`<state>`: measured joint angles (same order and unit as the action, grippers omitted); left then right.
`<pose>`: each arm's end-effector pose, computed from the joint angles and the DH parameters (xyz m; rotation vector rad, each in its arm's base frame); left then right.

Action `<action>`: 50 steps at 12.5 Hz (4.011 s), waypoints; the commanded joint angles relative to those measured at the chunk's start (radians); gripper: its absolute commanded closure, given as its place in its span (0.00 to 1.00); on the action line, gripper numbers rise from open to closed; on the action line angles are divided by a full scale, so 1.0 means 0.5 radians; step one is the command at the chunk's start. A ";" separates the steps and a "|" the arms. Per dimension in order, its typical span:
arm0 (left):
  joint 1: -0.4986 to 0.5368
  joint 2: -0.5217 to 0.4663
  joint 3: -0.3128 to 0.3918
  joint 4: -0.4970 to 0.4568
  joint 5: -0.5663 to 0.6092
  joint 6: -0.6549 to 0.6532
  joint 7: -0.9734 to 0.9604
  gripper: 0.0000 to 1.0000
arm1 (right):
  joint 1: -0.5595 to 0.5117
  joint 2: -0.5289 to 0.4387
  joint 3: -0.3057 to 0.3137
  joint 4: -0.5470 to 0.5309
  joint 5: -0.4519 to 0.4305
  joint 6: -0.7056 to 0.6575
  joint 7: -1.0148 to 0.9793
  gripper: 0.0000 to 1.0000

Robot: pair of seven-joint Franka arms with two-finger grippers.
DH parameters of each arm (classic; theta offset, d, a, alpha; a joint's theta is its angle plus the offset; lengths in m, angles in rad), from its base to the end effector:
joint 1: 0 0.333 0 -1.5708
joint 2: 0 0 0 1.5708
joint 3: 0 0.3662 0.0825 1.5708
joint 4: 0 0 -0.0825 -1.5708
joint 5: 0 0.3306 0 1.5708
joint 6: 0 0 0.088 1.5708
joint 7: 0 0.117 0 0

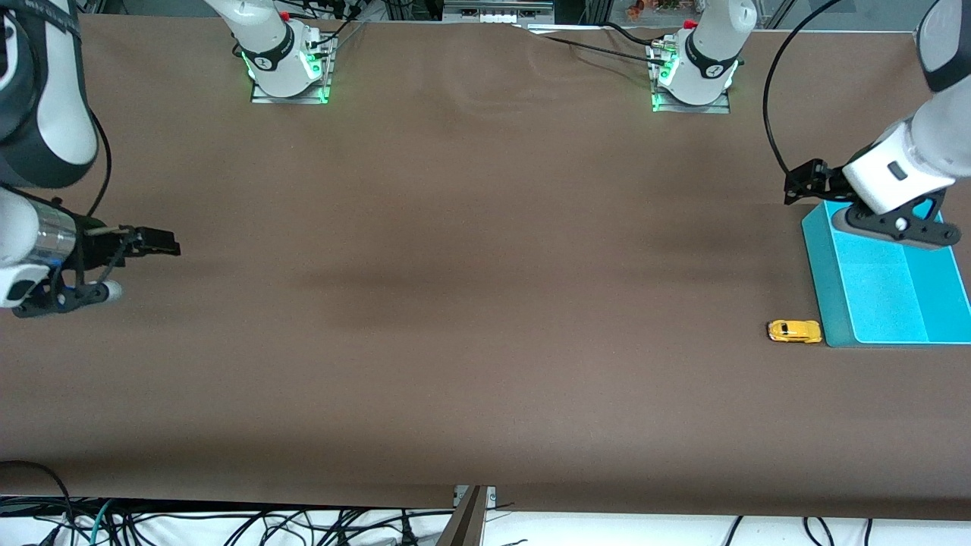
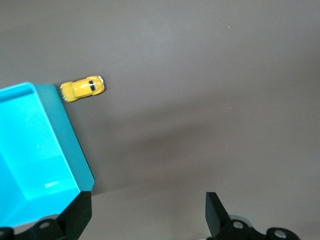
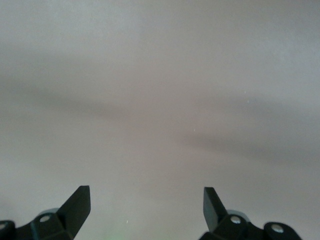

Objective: Wind and store yellow beetle car
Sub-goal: 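Withdraw the right gripper while the left gripper reaches the car, then lower the left gripper onto the yellow car and close it, then lift the car into the cyan bin and open the left gripper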

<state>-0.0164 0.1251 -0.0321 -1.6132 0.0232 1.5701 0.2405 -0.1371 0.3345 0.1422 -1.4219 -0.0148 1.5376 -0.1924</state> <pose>0.5340 -0.0221 0.5822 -3.0944 0.4535 0.2652 0.5981 -0.0130 0.5402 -3.0573 -0.3004 0.3261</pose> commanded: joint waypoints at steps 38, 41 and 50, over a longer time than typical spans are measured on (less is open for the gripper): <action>0.352 0.944 -0.190 0.084 0.527 0.807 2.557 0.87 | 0.026 -0.454 -0.109 -0.175 -0.029 -0.188 0.167 0.00; 0.382 0.815 -0.160 0.192 0.460 0.355 2.562 0.85 | 0.023 -0.454 -0.109 -0.175 -0.032 -0.185 0.167 0.00; 0.971 0.829 -0.114 -0.133 0.852 0.712 2.888 0.84 | 0.023 -0.454 -0.109 -0.172 -0.035 -0.176 0.164 0.00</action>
<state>0.4383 0.5307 -0.0770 -1.6225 0.4037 1.8320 1.6763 -0.1285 0.0997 0.0930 -1.5286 -0.0382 1.4543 -0.0963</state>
